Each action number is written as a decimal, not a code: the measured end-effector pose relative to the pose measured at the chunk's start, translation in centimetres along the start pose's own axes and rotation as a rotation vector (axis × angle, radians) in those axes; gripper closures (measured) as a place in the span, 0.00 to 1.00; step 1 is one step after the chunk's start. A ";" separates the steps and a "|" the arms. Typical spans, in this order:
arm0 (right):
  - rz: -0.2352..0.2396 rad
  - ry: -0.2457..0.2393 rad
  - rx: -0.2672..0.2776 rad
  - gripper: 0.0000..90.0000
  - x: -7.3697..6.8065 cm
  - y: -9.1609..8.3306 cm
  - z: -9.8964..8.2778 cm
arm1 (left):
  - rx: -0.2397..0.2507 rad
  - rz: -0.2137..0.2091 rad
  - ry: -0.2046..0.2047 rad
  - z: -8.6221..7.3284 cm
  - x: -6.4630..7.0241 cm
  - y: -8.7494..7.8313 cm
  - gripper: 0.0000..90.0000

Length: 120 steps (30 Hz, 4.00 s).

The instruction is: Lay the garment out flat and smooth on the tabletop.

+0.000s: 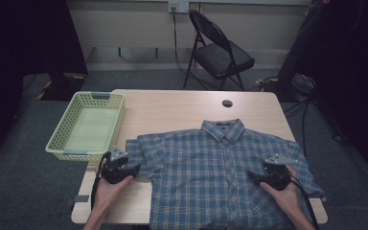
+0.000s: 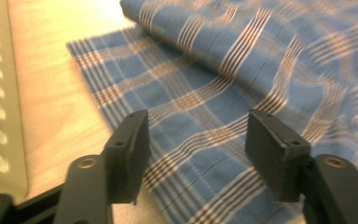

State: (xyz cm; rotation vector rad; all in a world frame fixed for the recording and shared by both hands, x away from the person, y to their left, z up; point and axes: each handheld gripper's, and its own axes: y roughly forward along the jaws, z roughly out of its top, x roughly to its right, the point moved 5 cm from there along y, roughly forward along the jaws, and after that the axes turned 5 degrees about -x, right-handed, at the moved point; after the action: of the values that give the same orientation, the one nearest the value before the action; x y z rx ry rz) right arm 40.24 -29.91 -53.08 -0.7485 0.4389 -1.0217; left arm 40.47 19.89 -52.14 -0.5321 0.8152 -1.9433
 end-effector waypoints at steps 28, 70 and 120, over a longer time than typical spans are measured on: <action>0.005 -0.004 -0.002 0.23 -0.3 0.2 0.2 | 0.002 -0.057 0.018 -3.1 2.0 -4.2 0.84; 0.012 -0.010 -0.011 0.21 -2.2 -0.1 0.0 | -0.040 -0.222 0.276 2.1 13.8 3.6 0.33; 0.012 -0.011 -0.003 0.20 1.7 3.3 3.5 | -0.008 -0.158 0.208 7.5 10.7 8.8 0.33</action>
State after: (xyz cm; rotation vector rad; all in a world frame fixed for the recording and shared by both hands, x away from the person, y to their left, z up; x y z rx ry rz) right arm 45.32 -29.19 -53.16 -0.7532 0.4357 -1.0055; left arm 45.53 4.97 -53.02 -0.4136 0.9354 -2.1674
